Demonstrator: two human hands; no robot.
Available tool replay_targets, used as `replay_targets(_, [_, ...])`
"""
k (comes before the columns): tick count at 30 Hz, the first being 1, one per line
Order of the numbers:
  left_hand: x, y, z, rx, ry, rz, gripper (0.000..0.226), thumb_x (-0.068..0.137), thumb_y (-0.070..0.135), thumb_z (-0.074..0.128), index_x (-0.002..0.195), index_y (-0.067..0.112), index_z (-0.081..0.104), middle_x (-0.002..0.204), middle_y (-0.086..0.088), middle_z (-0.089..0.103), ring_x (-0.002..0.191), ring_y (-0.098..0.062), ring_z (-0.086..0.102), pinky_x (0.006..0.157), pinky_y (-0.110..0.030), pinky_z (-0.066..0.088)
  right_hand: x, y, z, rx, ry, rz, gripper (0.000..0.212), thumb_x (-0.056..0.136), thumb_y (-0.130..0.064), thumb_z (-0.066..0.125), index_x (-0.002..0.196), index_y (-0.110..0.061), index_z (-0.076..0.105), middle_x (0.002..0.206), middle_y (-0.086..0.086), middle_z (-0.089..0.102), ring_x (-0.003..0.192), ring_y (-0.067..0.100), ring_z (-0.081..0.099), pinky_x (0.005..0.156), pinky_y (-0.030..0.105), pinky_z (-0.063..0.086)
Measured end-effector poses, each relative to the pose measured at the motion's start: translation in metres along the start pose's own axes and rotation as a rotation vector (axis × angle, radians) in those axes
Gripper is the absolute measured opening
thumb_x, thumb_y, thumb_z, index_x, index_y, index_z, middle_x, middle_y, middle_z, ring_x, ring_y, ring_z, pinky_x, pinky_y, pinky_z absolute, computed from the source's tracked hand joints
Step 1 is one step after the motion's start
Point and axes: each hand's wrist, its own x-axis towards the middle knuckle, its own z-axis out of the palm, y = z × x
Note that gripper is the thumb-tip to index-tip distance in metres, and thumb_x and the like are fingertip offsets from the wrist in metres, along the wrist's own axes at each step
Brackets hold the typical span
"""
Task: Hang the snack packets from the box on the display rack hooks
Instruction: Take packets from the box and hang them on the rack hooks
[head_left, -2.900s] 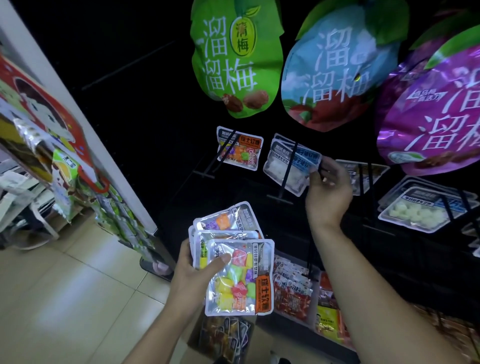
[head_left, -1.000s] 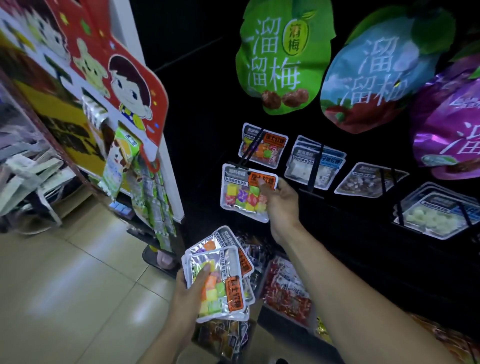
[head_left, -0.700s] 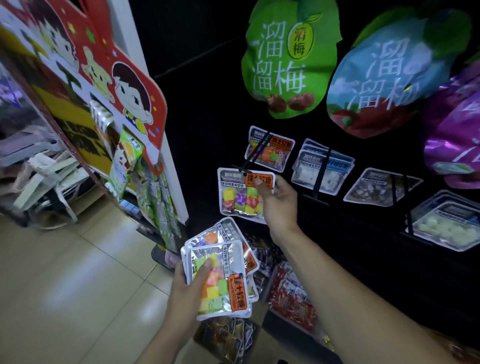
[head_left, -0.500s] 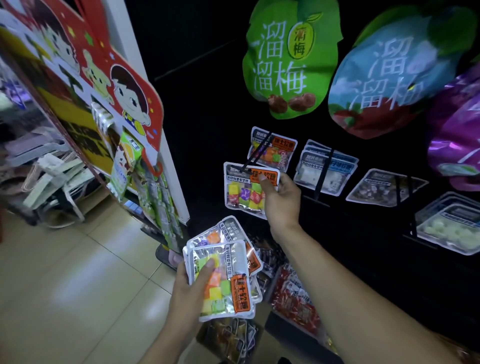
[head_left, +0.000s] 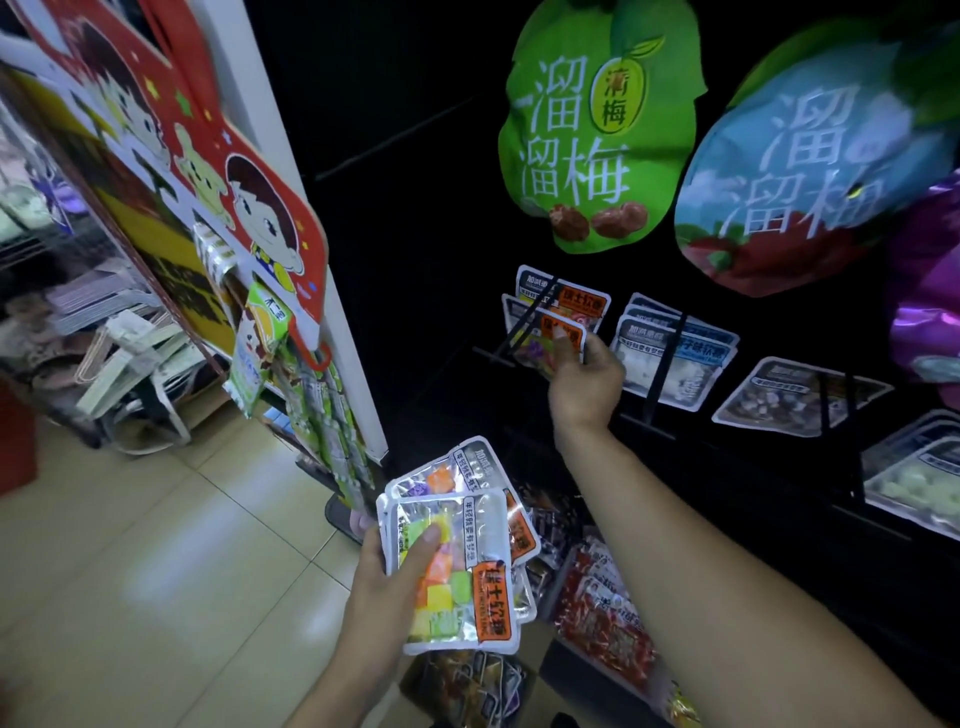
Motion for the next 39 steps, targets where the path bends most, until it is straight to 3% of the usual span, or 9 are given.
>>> replay_targets(3, [0.003, 0.001, -0.007, 0.009, -0.008, 0.005, 0.077, 0.071, 0.041, 0.075, 0.142, 0.029, 0.047, 0.111, -0.008, 0.079, 0.086, -0.036, 0.079, 0.072, -0.049, 0.065, 0.018, 0.004, 0.005, -0.058, 0.054, -0.037, 0.019, 0.103, -0.022, 0.060, 0.093, -0.011, 0.072, 0.079, -0.004, 0.068, 0.079, 0.014, 0.064, 0.078, 0.033, 0.051])
replay_targets(6, [0.005, 0.001, -0.015, 0.029, 0.002, 0.008, 0.078, 0.072, 0.044, 0.073, 0.143, 0.031, 0.046, 0.108, -0.006, 0.080, 0.084, -0.035, 0.079, 0.074, -0.049, 0.064, 0.026, 0.014, 0.006, -0.147, 0.073, -0.026, 0.026, 0.104, -0.027, 0.056, 0.116, -0.011, 0.072, 0.106, 0.008, 0.073, 0.106, 0.025, 0.067, 0.094, 0.044, 0.055])
replay_targets(9, [0.007, 0.001, -0.017, 0.044, 0.004, 0.017, 0.069, 0.075, 0.046, 0.071, 0.138, 0.032, 0.048, 0.103, -0.001, 0.081, 0.084, -0.032, 0.079, 0.072, -0.046, 0.064, 0.006, 0.015, -0.006, -0.102, 0.077, -0.029, 0.037, 0.102, -0.023, 0.061, 0.138, -0.016, 0.060, 0.131, 0.005, 0.063, 0.121, 0.013, 0.061, 0.101, 0.027, 0.052])
replay_targets(11, [0.009, 0.002, -0.013, 0.058, -0.008, 0.017, 0.070, 0.075, 0.050, 0.071, 0.139, 0.033, 0.048, 0.107, -0.003, 0.080, 0.086, -0.032, 0.079, 0.081, -0.051, 0.063, -0.025, 0.009, -0.025, -0.053, 0.042, -0.006, 0.033, 0.099, -0.018, 0.066, 0.132, -0.016, 0.061, 0.123, -0.001, 0.063, 0.105, -0.006, 0.061, 0.086, 0.007, 0.048])
replay_targets(14, [0.011, 0.002, -0.003, 0.031, -0.024, 0.025, 0.058, 0.078, 0.047, 0.071, 0.131, 0.032, 0.054, 0.108, -0.005, 0.079, 0.088, -0.030, 0.079, 0.079, -0.047, 0.065, -0.086, 0.007, -0.054, -0.213, -0.197, 0.102, 0.019, 0.089, -0.029, 0.078, 0.102, -0.021, 0.066, 0.100, -0.003, 0.069, 0.081, -0.007, 0.063, 0.070, 0.008, 0.047])
replay_targets(21, [0.012, 0.001, 0.024, 0.045, -0.030, 0.076, 0.046, 0.074, 0.051, 0.074, 0.116, 0.039, 0.060, 0.102, 0.011, 0.079, 0.092, -0.019, 0.078, 0.082, -0.041, 0.062, -0.158, 0.010, -0.098, -0.553, -0.467, 0.048, 0.048, 0.065, -0.074, 0.073, 0.093, -0.036, 0.063, 0.105, -0.021, 0.056, 0.097, -0.002, 0.060, 0.077, 0.017, 0.049])
replay_targets(28, [0.002, -0.003, 0.035, -0.021, -0.103, 0.048, 0.041, 0.080, 0.050, 0.065, 0.120, 0.045, 0.057, 0.105, 0.015, 0.079, 0.091, -0.009, 0.078, 0.064, -0.022, 0.060, -0.149, 0.002, -0.119, -0.564, -0.392, 0.061, 0.020, 0.097, -0.046, 0.063, 0.090, -0.028, 0.056, 0.088, -0.008, 0.072, 0.076, 0.024, 0.069, 0.068, 0.050, 0.057])
replay_targets(33, [0.004, -0.007, 0.029, 0.007, -0.074, 0.034, 0.033, 0.087, 0.049, 0.065, 0.119, 0.045, 0.056, 0.105, 0.020, 0.075, 0.086, -0.001, 0.074, 0.061, -0.021, 0.056, -0.146, -0.014, -0.125, -0.355, -0.350, 0.176, 0.012, 0.100, -0.032, 0.062, 0.093, -0.021, 0.062, 0.089, -0.004, 0.075, 0.078, 0.019, 0.073, 0.071, 0.048, 0.059])
replay_targets(39, [0.009, -0.010, 0.024, 0.012, -0.011, 0.050, 0.024, 0.094, 0.037, 0.069, 0.114, 0.044, 0.059, 0.107, 0.015, 0.078, 0.098, -0.012, 0.075, 0.083, -0.039, 0.057, -0.132, 0.000, -0.123, 0.011, -0.115, 0.494, 0.021, 0.085, -0.026, 0.080, 0.100, -0.013, 0.076, 0.097, 0.012, 0.079, 0.082, 0.031, 0.075, 0.074, 0.042, 0.059])
